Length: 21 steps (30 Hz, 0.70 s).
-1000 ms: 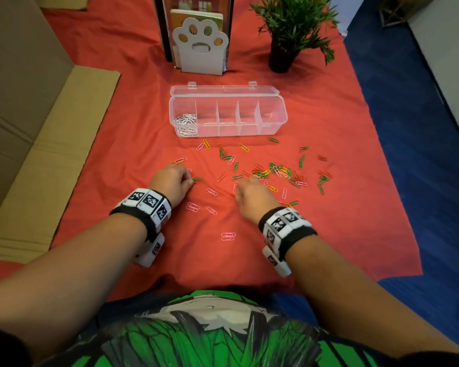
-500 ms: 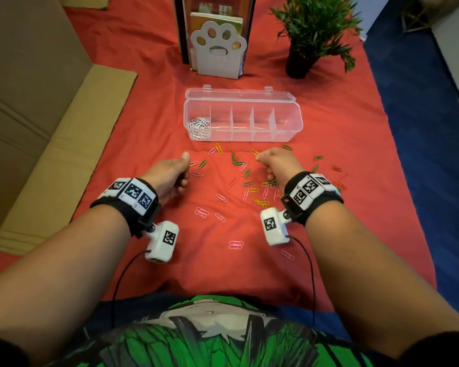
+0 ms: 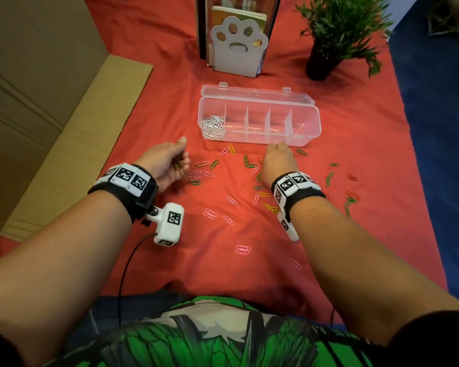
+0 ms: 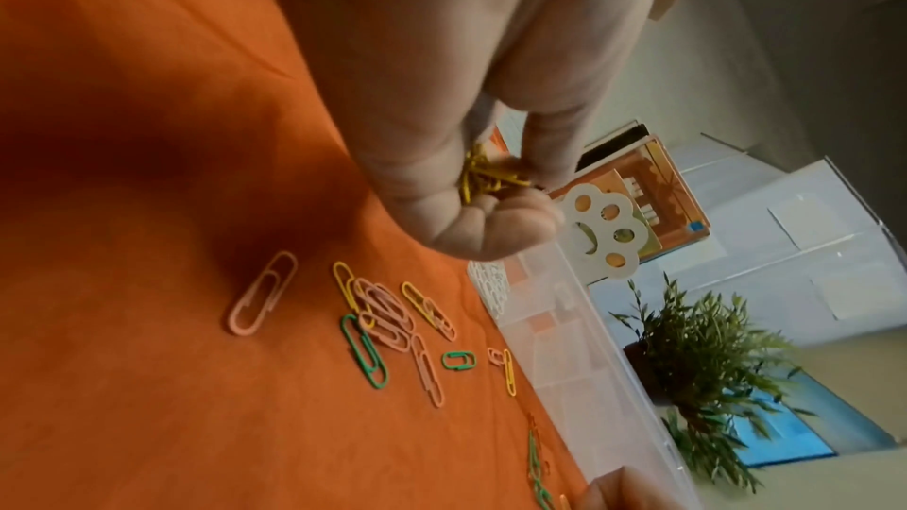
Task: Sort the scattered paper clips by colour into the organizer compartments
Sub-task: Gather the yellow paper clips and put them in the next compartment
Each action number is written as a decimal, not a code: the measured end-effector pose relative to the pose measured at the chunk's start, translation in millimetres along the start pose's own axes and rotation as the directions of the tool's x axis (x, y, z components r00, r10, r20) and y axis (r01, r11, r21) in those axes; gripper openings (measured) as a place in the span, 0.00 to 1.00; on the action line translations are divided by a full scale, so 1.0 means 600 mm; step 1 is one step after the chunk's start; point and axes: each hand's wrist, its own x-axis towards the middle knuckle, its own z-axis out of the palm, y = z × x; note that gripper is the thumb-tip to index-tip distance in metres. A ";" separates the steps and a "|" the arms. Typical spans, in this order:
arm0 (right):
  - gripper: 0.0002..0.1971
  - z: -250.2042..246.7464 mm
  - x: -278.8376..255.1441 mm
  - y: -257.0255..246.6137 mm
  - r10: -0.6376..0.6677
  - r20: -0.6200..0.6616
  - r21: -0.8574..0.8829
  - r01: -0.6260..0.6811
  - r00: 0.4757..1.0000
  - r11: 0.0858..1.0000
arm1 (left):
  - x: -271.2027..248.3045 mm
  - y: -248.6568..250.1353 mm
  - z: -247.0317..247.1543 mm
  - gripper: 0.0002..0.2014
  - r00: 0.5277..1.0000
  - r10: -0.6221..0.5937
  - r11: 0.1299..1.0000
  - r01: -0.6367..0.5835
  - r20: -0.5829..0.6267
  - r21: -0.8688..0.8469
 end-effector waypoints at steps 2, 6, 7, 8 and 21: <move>0.17 -0.001 -0.001 0.000 -0.012 -0.002 -0.008 0.012 1.000 1.000 | 0.009 -0.008 0.001 0.10 0.999 0.030 0.994 -0.025 -0.045 0.110; 0.17 0.005 -0.004 -0.004 -0.029 0.028 -0.003 0.029 0.999 1.000 | 0.024 -0.018 0.000 0.15 0.969 0.218 0.784 -0.103 -0.115 0.612; 0.17 0.006 -0.005 -0.006 -0.020 0.041 0.011 0.020 0.999 1.000 | 0.025 -0.019 0.001 0.15 0.953 0.283 0.675 -0.116 -0.110 0.728; 0.17 0.007 -0.006 -0.007 -0.013 0.044 0.021 0.012 0.999 1.000 | 0.024 -0.020 0.003 0.15 0.940 0.327 0.591 -0.124 -0.097 0.797; 0.11 -0.012 -0.004 -0.030 0.016 0.081 0.446 -0.050 0.997 0.893 | 0.002 -0.028 -0.012 0.05 0.946 0.309 -0.040 -0.086 0.094 0.996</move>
